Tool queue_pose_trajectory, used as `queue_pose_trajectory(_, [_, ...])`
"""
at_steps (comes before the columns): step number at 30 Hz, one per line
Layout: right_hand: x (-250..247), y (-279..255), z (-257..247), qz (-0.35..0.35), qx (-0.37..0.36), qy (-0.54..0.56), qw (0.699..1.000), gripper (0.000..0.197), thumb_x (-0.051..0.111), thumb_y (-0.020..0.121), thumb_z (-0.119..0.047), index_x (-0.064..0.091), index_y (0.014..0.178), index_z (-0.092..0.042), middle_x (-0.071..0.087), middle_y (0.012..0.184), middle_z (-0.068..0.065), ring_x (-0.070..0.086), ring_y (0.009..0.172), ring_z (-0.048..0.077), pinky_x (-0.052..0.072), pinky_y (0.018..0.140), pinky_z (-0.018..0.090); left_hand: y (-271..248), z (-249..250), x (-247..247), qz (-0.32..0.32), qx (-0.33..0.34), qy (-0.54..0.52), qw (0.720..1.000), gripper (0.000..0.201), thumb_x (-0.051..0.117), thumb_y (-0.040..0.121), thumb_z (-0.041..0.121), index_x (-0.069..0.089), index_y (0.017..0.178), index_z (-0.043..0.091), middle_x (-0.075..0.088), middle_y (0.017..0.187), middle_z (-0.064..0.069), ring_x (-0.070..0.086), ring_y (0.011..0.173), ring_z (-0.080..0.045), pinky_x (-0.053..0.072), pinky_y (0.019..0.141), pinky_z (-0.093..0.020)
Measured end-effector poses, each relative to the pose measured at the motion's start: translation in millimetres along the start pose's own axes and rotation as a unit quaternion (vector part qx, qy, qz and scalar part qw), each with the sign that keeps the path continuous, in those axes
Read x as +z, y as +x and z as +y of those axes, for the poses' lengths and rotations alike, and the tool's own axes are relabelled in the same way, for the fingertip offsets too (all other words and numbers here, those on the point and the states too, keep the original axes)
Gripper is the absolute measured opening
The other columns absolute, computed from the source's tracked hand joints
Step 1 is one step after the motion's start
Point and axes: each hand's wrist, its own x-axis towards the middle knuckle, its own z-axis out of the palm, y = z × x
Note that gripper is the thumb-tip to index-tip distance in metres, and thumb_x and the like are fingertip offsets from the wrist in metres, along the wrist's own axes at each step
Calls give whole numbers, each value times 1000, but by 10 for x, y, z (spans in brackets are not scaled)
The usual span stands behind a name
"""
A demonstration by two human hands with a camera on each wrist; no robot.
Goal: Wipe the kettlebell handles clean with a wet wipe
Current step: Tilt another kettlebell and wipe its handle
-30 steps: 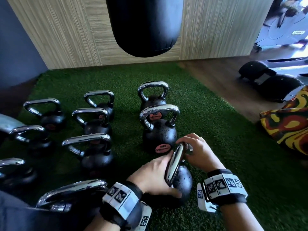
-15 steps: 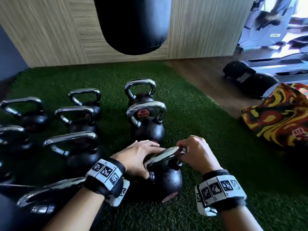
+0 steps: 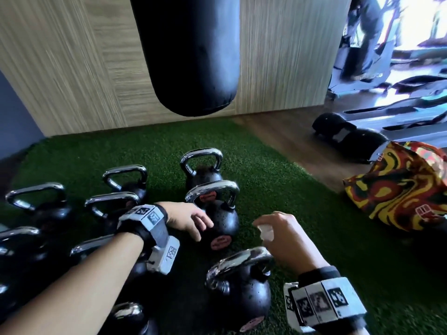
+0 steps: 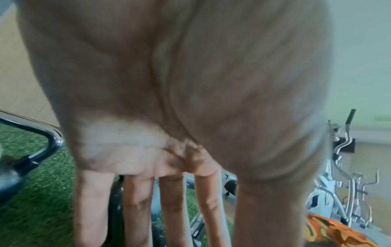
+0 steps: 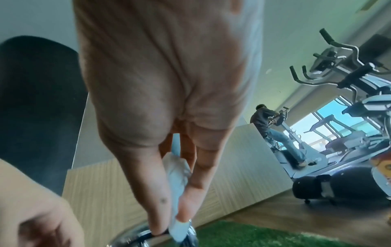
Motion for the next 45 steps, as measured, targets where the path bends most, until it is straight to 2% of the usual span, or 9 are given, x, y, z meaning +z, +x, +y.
queue_pose_trajectory(6, [-239,508,-413,61,-58,80,993,40,77,71,-7,68,106,-23,69,82,-6,58,66,1,42,58,5,-12,-557,-539,-53,-170,27,984,30,75,89,24,69,114,39,71,124,3,63,100,-11,45,73,-25])
queue_pose_trajectory(10, [-280,923,-500,67,-43,74,994,39,84,70,-12,69,105,-20,71,88,-6,64,74,10,45,61,6,110,-897,-459,52,-175,-65,981,45,78,87,19,64,130,22,73,97,-1,59,78,-10,44,59,-20])
queue_pose_trajectory(15, [-197,1426,-439,33,-9,37,999,30,86,70,-18,77,98,-25,73,96,-10,64,82,8,37,64,1,519,-1008,143,224,-188,-238,926,89,92,65,30,53,142,11,64,136,-6,63,121,-20,48,100,-25])
queue_pose_trajectory(18, [-169,1648,-396,16,0,35,999,29,87,71,-20,78,97,-28,73,98,-8,68,81,8,49,69,15,846,-934,471,251,-177,-343,888,102,94,67,35,42,152,14,53,151,-7,54,136,-23,42,110,-28])
queue_pose_trajectory(21, [-151,1798,-352,-31,9,26,999,29,89,70,-20,78,95,-31,73,93,-10,65,68,-5,53,67,18,1129,-890,566,306,-176,-392,850,97,95,62,47,49,145,23,59,144,-1,56,133,-23,42,107,-29])
queue_pose_trajectory(24, [-178,1889,-296,-109,18,78,991,28,90,73,-12,78,95,-26,75,91,0,74,69,18,62,67,33,1353,-811,594,341,-151,-429,823,77,97,55,51,66,121,26,73,114,4,69,113,-21,51,95,-28])
queue_pose_trajectory(29, [-258,2088,-204,-115,-7,-42,992,29,92,69,-33,76,93,-36,72,80,-8,63,71,6,48,65,16,1527,-751,627,305,-146,-406,849,58,96,51,60,70,92,28,70,97,8,66,92,-11,47,83,-16])
queue_pose_trajectory(38, [-112,2437,-107,-190,-118,-36,974,24,88,73,-30,74,92,-34,69,86,-21,65,76,1,50,65,12,1664,-871,674,312,-162,-421,836,68,100,44,56,76,99,22,73,91,16,56,74,20,40,59,5])
queue_pose_trajectory(45, [273,2568,-98,-174,-200,50,963,31,85,80,-31,77,110,-35,66,83,-21,63,75,1,47,67,11,1708,-957,758,324,-133,-417,839,71,93,35,72,79,95,39,77,93,25,68,89,14,55,91,-16])
